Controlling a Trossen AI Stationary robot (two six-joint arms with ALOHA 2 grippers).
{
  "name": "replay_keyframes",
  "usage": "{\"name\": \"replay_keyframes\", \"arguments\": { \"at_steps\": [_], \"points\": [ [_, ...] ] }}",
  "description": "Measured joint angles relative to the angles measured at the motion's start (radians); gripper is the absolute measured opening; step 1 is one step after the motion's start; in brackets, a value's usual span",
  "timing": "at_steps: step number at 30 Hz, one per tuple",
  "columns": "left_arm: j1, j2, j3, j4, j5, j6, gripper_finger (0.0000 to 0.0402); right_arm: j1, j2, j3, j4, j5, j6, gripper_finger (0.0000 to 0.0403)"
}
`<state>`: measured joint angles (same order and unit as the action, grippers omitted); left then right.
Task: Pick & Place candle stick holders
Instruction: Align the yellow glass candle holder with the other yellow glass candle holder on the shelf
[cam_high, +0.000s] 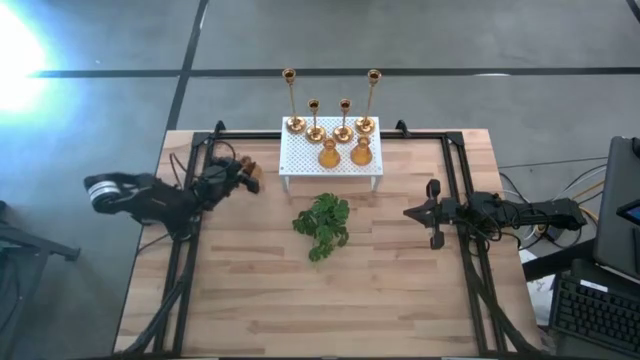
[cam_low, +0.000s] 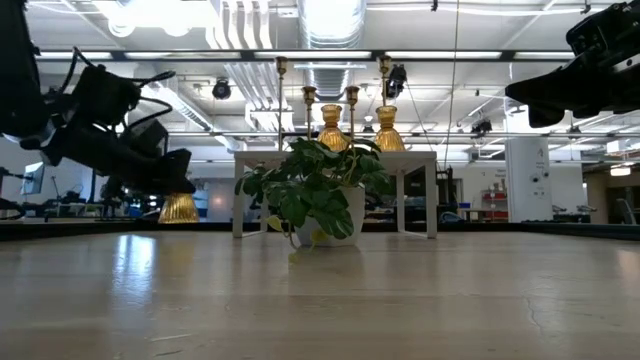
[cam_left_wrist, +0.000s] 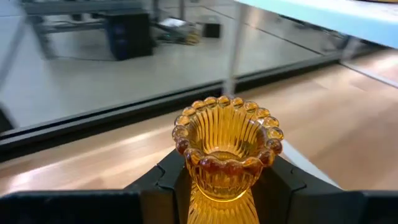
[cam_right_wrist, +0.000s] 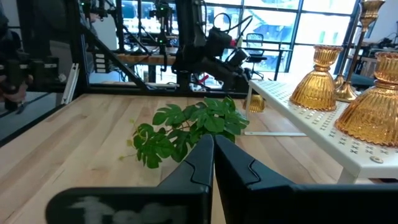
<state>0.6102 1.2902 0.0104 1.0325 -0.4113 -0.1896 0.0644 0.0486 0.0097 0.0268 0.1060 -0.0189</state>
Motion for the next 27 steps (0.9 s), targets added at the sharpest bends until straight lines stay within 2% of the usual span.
{"name": "replay_keyframes", "arguments": {
  "at_steps": [11,16,27],
  "points": [
    [-0.004,-0.226,0.037,-0.193,0.093,0.009,0.0128,0.000,0.000,0.000,0.000,-0.001,0.000,0.0009],
    [-0.005,-0.314,0.135,-0.403,0.130,0.048,0.0128,0.000,0.000,0.000,0.000,-0.001,0.000,0.0009],
    [-0.004,-0.450,0.392,-0.801,0.135,0.167,0.0128,0.001,0.000,0.000,0.000,-0.001,0.000,0.0009]
  ]
}}
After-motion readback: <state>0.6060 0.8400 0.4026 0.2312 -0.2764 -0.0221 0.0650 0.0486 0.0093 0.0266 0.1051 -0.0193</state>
